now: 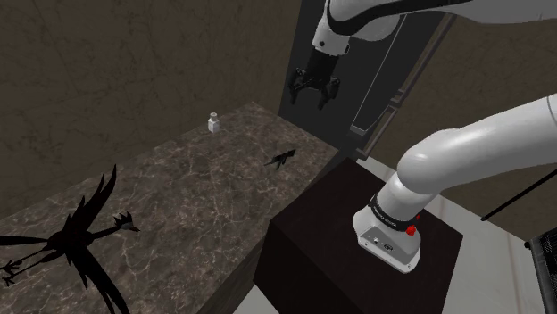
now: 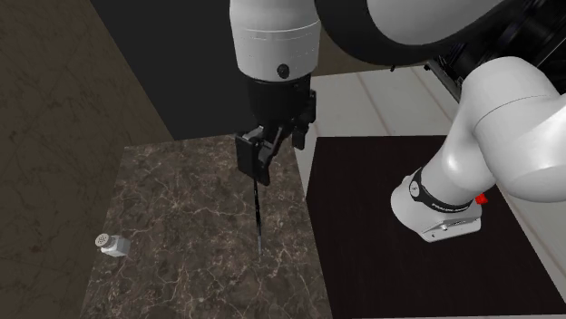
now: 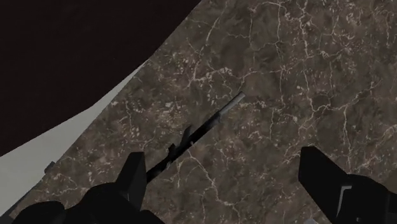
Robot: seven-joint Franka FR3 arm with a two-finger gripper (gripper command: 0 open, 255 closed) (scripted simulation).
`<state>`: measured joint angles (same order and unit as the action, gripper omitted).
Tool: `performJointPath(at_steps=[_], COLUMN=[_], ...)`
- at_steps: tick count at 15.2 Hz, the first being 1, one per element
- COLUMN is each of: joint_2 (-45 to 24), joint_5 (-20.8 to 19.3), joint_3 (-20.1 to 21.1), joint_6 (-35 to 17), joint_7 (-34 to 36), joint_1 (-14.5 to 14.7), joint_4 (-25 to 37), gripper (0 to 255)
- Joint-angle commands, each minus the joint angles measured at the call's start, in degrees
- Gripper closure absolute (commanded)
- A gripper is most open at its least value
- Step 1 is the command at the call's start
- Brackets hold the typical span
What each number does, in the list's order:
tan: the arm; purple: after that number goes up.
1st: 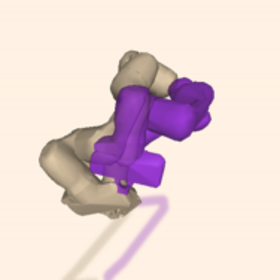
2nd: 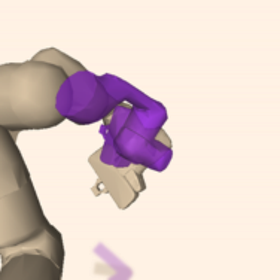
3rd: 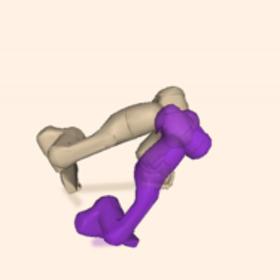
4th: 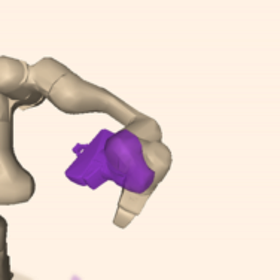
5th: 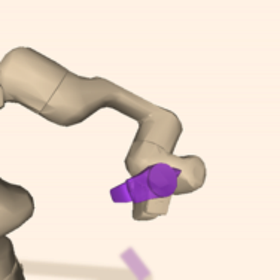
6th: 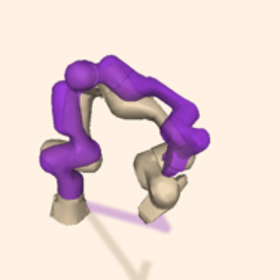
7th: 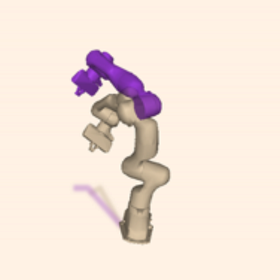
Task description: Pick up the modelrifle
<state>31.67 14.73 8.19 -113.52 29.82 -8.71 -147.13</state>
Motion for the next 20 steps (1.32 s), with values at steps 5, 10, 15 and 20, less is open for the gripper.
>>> performJointPath(at_steps=[5,10,15,20], joint_2=[-10.4,-21.1,-32.9,-42.2], joint_5=[2.6,4.1,4.9,6.0], joint_3=[3.2,5.0,5.4,4.6], joint_6=[-13.7,-24.8,-35.5,-43.0], joint_7=[10.4,18.9,27.0,31.8], joint_1=[-2.5,-4.3,-5.5,-5.4], joint_4=[-3.3,-3.9,-2.8,-1.1], gripper=[0,0,0,0])
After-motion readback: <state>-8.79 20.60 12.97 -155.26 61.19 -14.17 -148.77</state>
